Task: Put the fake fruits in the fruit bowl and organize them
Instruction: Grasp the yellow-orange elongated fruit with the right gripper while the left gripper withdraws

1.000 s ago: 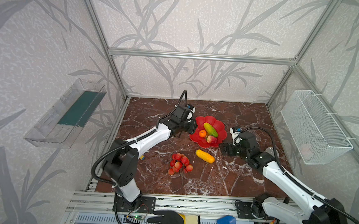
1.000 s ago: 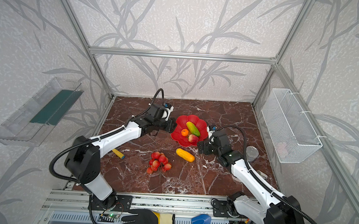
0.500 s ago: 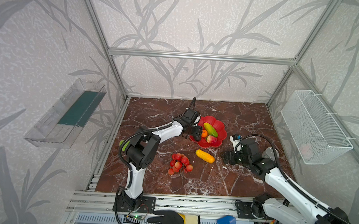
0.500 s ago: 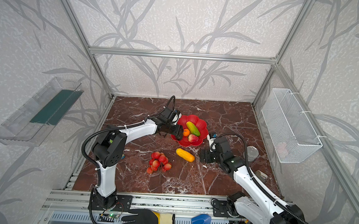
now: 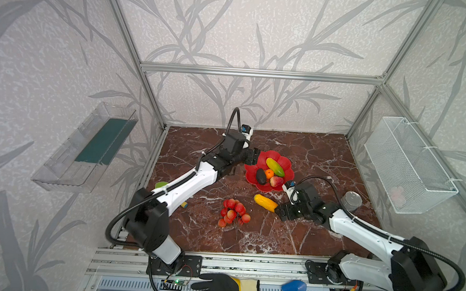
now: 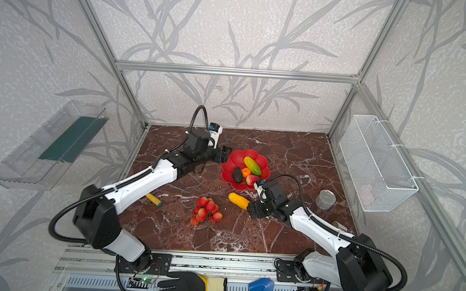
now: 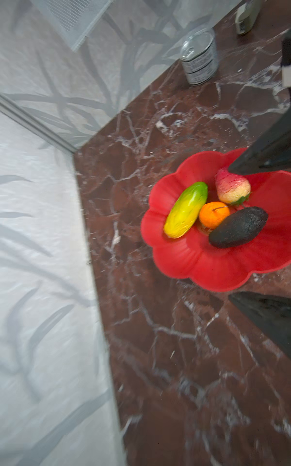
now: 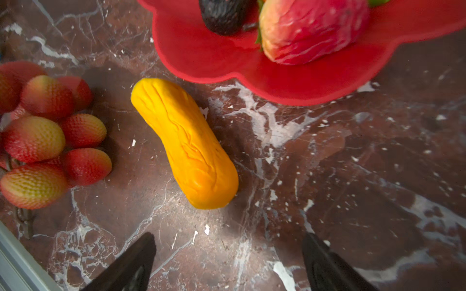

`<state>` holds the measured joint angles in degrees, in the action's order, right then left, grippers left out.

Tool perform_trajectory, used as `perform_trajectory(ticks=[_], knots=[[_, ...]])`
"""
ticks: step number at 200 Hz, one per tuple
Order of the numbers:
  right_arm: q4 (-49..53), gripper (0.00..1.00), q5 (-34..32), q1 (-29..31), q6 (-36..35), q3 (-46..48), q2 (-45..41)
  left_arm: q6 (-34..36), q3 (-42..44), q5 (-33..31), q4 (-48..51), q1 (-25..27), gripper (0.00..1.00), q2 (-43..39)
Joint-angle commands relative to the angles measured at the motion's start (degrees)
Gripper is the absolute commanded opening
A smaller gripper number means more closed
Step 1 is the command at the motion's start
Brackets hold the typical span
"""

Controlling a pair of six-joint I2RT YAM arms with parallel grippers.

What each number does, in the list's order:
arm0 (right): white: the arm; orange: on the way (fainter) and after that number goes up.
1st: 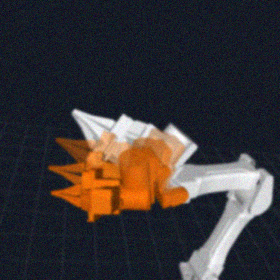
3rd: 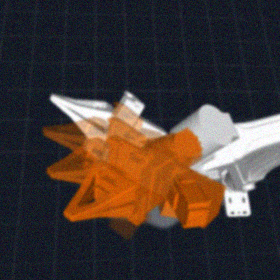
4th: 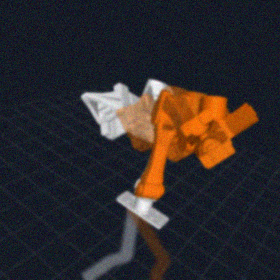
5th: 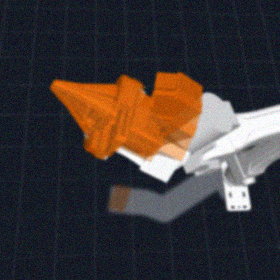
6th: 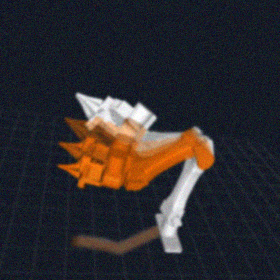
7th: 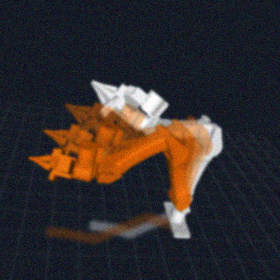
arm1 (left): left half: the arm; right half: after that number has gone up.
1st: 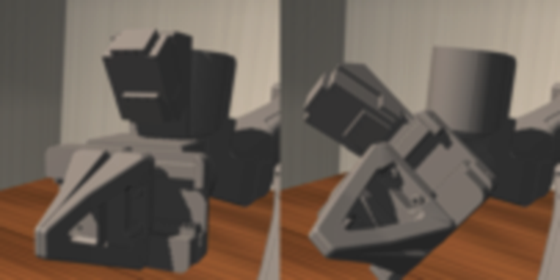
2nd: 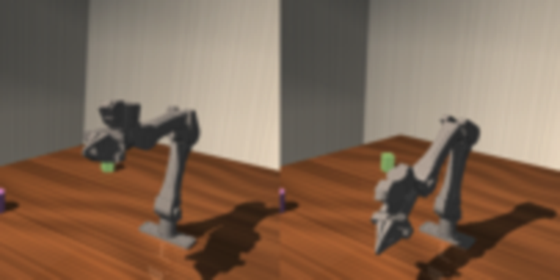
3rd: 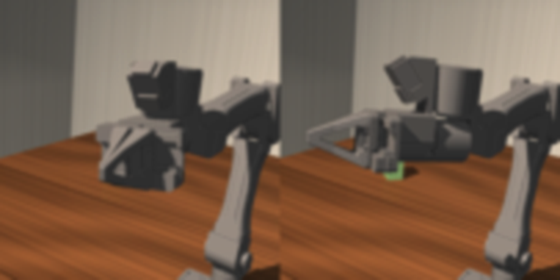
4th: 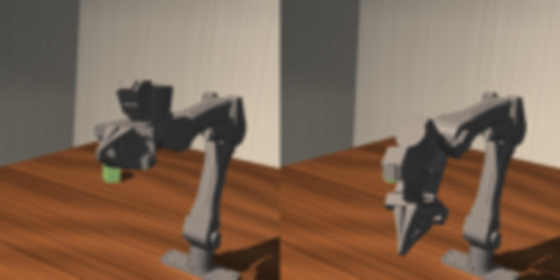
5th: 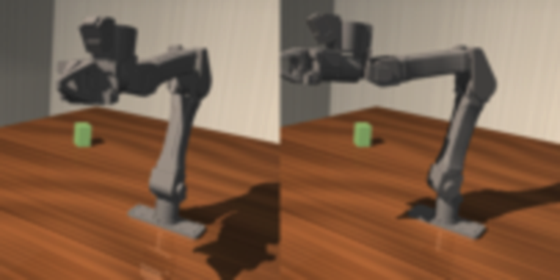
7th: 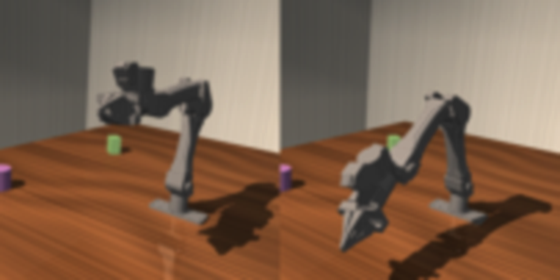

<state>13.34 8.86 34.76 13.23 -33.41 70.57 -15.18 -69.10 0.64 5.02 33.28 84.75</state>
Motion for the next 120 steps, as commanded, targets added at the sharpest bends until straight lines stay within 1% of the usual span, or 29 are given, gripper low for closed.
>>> perform_trajectory(ticks=[1, 19, 39, 71, 93, 106, 120], knots=[[-4.77, 0.91, -1.71, 2.08, -2.15, -3.28, 4.11, -1.63, 9.65, -8.89, -5.95, -1.08, 0.8, -9.28], [-5.6, 0.91, -2.45, 3.61, -3.58, -5.89, 8.59, -5.05, 17.63, -10.2, -6.06, -3.19, 0.83, -17.67], [-5.29, 0.9, -3.9, 5.4, -5.01, -9.35, 13.76, -8.77, 25.64, -10.52, -3.17, -5.75, 0.85, -26.35], [-4.47, 0.87, -5.69, 7.87, -6.31, -14.22, 21.26, -12.23, 34.37, -11.1, 3.55, -9.66, 0.86, -37.77], [-4.54, 0.78, -6.2, 9.57, -6.44, -15.89, 24.61, -12.51, 36.72, -11.32, 6.84, -11.25, 0.88, -43.07], [-5.08, 0.69, -6.21, 10.44, -6.13, -16.18, 25.61, -12.52, 37.19, -11.38, 8.51, -11.71, 0.88, -44.61], [-5.34, 0.56, -6.31, 11.09, -5.63, -16.25, 26.03, -12.78, 37.61, -11.31, 9.62, -11.92, 0.88, -45.2]])
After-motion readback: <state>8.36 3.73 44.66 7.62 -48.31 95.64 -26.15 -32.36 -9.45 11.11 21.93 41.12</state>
